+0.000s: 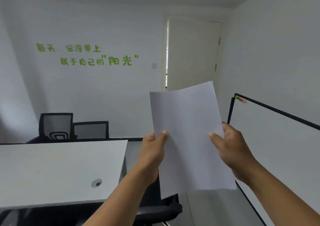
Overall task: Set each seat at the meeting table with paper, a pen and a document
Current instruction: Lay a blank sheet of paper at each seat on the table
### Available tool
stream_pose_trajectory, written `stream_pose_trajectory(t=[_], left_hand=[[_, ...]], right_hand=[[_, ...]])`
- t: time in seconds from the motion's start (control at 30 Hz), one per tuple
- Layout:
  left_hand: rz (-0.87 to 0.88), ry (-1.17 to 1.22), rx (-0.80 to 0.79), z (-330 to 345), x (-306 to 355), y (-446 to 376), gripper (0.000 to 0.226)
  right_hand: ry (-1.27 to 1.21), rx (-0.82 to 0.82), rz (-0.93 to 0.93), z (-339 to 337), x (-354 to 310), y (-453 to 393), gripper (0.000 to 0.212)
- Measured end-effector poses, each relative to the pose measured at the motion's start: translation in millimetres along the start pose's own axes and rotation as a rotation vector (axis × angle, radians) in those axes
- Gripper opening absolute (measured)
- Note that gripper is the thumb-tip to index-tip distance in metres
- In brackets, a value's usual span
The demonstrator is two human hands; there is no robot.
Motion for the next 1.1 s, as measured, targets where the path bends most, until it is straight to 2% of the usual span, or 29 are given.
stream_pose_trajectory(t=[0.3, 0.57, 0.7, 0.83, 1.1], left_hand=[[0.025, -0.024, 0.142, -55, 9, -114, 0.022], [0.025, -0.044, 0.326, -62, -17, -207, 0.021], [0.022, -0.053, 0.467, -64, -36, -247, 0.021], [-0.067, -0.025, 0.623, -73, -67, -273, 0.024], [-0.193, 0.05, 0.887, -134, -130, -300, 0.023]], right_hand=[[-0.049, -0.149, 0.019, 121, 4, -100, 0.019], [-0.104, -0.337, 0.015, 205, 53, -207, 0.021], [-0.108, -0.484, -0.002, 255, 78, -261, 0.02], [-0.072, -0.676, 0.009, 316, 104, -299, 0.017], [-0.027, -0.99, 0.055, 447, 147, -299, 0.024]])
Point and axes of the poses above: each hand's wrist, its own y-axis away from the middle knuckle, its own z-axis out of the palm, x = y × z, the point moved 10 cm from there along -y, towards the middle knuckle, and after that the axes turned 7 degrees about x, right-handed, at the moved point
